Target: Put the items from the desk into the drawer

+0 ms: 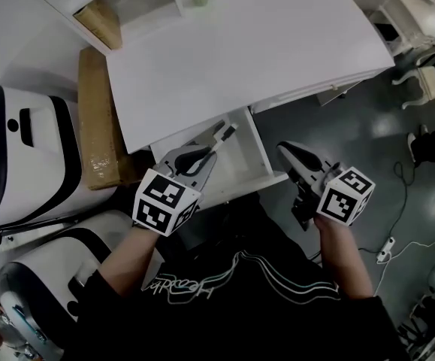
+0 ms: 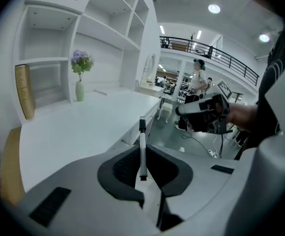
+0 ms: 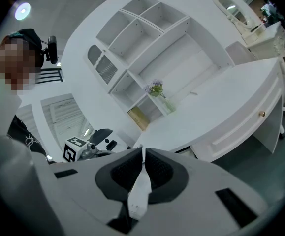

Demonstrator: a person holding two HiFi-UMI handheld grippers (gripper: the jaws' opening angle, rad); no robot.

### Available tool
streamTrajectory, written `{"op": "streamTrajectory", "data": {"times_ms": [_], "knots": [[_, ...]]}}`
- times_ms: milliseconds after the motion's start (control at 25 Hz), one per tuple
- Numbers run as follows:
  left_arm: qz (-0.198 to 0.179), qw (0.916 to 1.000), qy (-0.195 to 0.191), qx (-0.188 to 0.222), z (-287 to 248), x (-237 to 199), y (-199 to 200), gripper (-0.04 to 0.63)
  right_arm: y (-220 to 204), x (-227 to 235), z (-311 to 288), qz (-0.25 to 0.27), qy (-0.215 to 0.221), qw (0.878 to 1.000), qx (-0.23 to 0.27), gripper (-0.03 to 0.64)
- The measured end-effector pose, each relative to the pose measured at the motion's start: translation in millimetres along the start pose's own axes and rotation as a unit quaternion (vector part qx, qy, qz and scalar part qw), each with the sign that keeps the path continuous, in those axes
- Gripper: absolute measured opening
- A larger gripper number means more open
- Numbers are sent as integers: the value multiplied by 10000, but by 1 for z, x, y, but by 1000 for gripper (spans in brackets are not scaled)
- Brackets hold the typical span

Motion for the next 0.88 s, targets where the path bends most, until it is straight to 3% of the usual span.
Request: {"op": "streamTrajectory", "data": {"times_ms": [280,600,880], "knots": [[-675,9942,-337,-771,-55,-15,-54,52,-2,25,-1,-160,-98,9998,-120,49],[-879,9782,-639,-1772,-136,-30,-125,52,3,72,10,-420,-430,9981,-166,49],[-795,9677,-628,-2309,-184,-36,-177,52,8,107,20,-576,-705,9956,-208,49]]}}
Point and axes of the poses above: the fingertips, and each gripper's own axes: z backward along the fingers, x to its right, y out of its top, the point moved 3 cm from there along z, backward along the fingers
